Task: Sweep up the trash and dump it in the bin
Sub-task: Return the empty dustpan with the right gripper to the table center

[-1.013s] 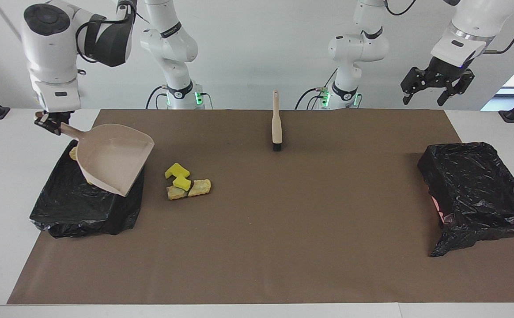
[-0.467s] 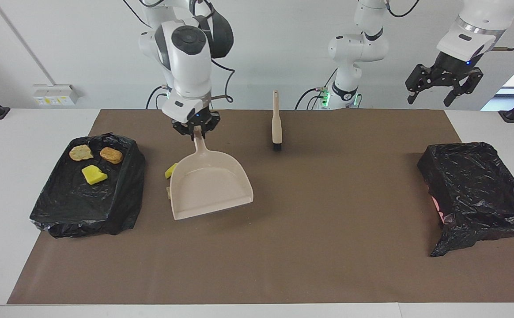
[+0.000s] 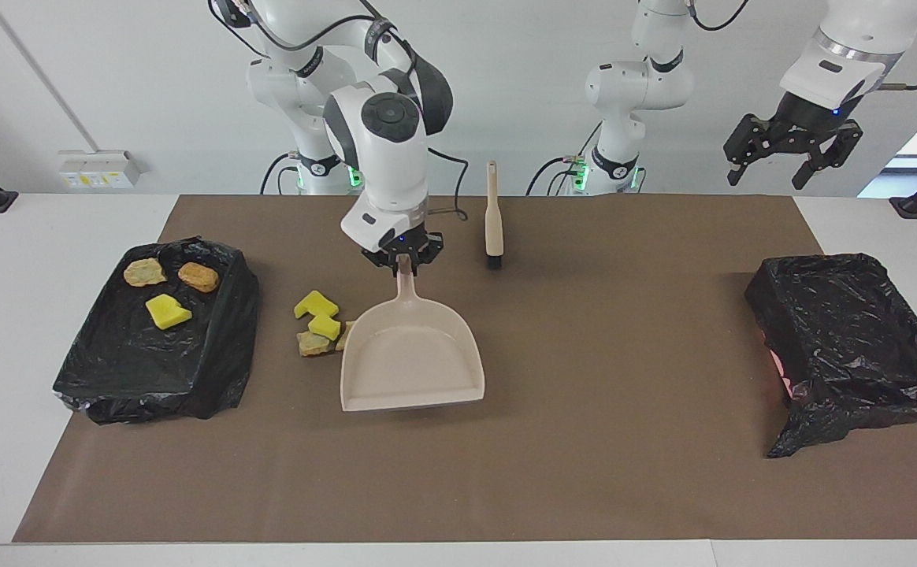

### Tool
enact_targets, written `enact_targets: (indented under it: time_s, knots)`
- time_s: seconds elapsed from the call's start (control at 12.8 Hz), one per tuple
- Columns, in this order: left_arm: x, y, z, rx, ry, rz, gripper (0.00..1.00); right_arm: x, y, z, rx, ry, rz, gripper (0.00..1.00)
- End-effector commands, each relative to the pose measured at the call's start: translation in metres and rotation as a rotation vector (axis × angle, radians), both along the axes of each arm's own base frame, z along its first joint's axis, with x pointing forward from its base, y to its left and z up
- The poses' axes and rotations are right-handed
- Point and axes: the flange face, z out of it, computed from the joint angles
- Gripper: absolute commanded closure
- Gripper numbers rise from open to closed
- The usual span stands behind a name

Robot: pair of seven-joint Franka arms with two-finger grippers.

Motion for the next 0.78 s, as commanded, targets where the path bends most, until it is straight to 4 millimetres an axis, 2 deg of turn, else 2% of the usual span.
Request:
enact_targets:
  time_s: [0.0,0.16,0.55,0.7]
  knots:
    - [-0.004,0.0,0.005,-0.013,0.009,0.0,0.0,0.007,0.042,-0.026,0.06,-0.001,-0.016,1.0]
    - [-0.004,0.004,0.004,-0.012,0.012,0.007,0.0,0.003,0.058,-0.041,0.069,-0.002,-0.014,1.0]
    - [-0.004,0.004,0.004,-0.013,0.012,0.007,0.0,0.001,0.063,-0.062,0.051,-0.009,0.007,1.0]
    - [-0.004,0.004,0.005,-0.013,0.009,0.007,0.0,-0.002,0.074,-0.073,0.066,-0.012,0.017,1.0]
